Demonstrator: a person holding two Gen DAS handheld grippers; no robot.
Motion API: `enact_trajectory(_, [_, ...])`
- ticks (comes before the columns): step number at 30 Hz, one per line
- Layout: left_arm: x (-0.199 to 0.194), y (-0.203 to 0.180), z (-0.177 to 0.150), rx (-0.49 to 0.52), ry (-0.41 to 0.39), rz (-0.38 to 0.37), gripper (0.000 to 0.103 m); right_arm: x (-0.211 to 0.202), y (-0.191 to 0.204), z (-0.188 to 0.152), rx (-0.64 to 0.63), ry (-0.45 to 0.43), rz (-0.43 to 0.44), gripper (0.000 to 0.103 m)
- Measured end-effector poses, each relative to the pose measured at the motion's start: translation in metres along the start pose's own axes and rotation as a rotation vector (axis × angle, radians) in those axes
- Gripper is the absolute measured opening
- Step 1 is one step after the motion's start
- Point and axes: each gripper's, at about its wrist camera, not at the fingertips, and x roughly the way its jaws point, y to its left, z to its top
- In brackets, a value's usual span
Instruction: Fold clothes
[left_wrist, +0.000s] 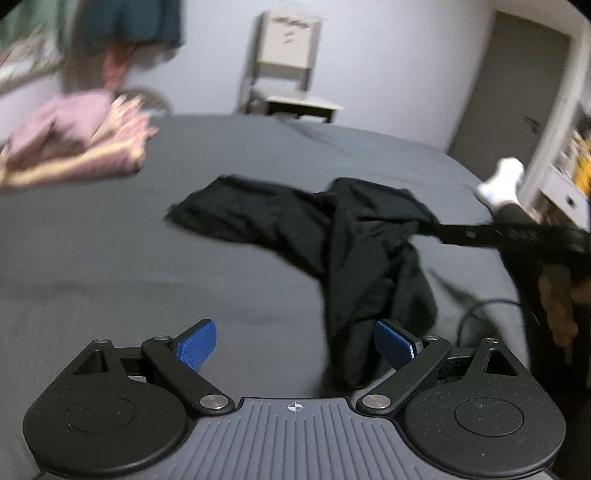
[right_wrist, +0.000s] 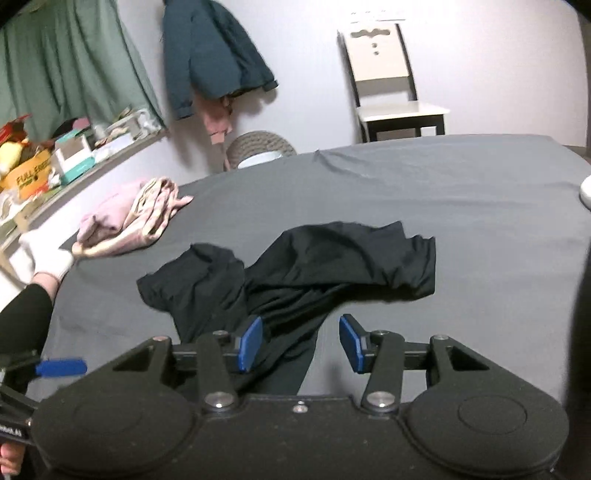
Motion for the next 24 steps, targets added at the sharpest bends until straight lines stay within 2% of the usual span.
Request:
enact_trajectory(1, [0.002, 0.004, 0.0, -0.019, 0.012, -0.007, 0.087, 0.001, 0.0, -0.001, -0.003, 0.003, 0.006, 0.047])
enact_trajectory(3, [0.005, 0.006, 0.0, -0.031, 0.03, -0.016, 0.08, 0.002, 0.002, -0.003, -0.029, 0.019, 0.018, 0.047])
enact_trajectory(8, [0.014, -0.002, -0.004, 0.004, 0.068, -0.026, 0.079, 0.008, 0.009, -0.005, -0.047, 0.027, 0.018, 0.047])
enact_trajectory(10, [0.017, -0.005, -0.006, 0.019, 0.083, -0.029, 0.056, 0.01, 0.007, -0.003, -0.036, 0.025, 0.009, 0.047])
enact_trajectory(12, [0.02, -0.008, -0.007, 0.033, 0.098, -0.033, 0.051, 0.011, 0.005, -0.003, -0.035, 0.023, -0.007, 0.047])
enact_trajectory(13, [0.022, -0.01, -0.008, 0.04, 0.106, -0.035, 0.044, 0.012, 0.005, -0.003, -0.041, 0.023, -0.016, 0.047])
enact_trajectory(15, [0.024, -0.013, -0.009, 0.055, 0.114, -0.05, 0.035, 0.014, 0.005, -0.003, -0.053, 0.023, -0.036, 0.047])
enact_trajectory(18, [0.024, -0.02, -0.01, 0.093, 0.111, -0.068, 0.001, 0.02, 0.005, -0.002, -0.086, 0.022, -0.082, 0.047])
enact_trajectory(19, [0.024, -0.024, -0.011, 0.115, 0.104, -0.063, 0.001, 0.022, 0.005, -0.001, -0.098, 0.023, -0.1, 0.047])
enact_trajectory(22, [0.017, -0.03, -0.01, 0.154, 0.014, 0.041, 0.001, 0.029, 0.005, 0.0, -0.115, 0.031, -0.124, 0.047])
enact_trajectory(24, [0.012, -0.022, -0.005, 0.134, -0.041, 0.123, 0.001, 0.035, 0.005, -0.001, -0.131, 0.041, -0.128, 0.047])
